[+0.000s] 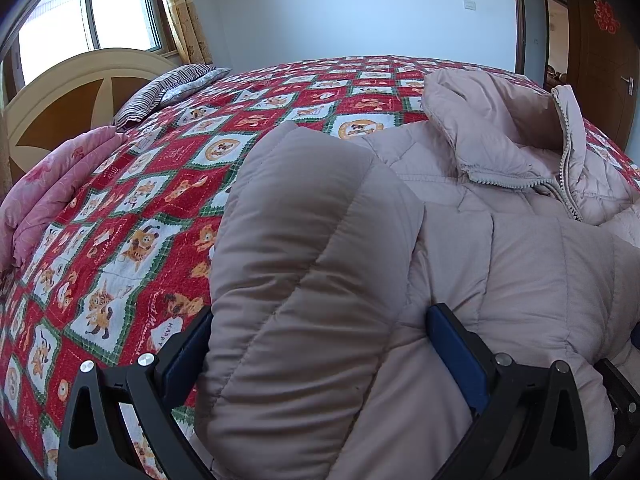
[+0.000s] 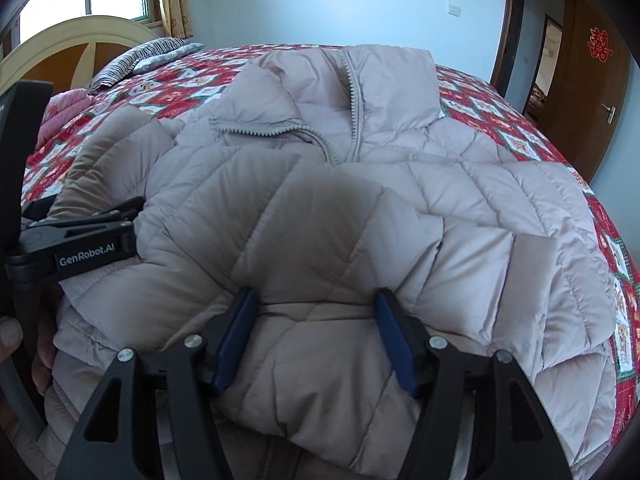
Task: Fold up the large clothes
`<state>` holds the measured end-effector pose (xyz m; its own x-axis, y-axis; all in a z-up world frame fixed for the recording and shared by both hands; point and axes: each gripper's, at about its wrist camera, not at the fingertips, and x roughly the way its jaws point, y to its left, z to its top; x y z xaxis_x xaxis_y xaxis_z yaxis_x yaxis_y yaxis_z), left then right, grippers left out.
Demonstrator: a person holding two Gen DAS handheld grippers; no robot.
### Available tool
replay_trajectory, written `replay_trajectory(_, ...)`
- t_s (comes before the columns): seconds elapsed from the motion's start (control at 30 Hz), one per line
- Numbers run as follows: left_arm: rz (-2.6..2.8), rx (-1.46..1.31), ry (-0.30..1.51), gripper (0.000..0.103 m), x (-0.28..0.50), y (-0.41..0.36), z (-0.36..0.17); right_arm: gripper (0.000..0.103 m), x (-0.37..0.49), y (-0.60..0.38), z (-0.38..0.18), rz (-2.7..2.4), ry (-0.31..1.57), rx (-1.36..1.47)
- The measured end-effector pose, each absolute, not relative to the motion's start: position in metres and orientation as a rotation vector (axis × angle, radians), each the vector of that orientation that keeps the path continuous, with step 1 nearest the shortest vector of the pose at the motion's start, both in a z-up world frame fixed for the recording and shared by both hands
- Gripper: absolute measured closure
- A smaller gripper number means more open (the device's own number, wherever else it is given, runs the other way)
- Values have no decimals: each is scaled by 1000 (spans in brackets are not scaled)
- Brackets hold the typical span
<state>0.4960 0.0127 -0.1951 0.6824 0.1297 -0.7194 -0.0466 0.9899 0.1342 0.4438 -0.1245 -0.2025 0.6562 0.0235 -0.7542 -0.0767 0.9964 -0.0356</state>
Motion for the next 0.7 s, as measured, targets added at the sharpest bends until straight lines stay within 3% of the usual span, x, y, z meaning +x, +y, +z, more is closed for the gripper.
replay_trajectory(0.7,96,102,819,1,495,13,-194,37,445,-125,-204,57,850,-69)
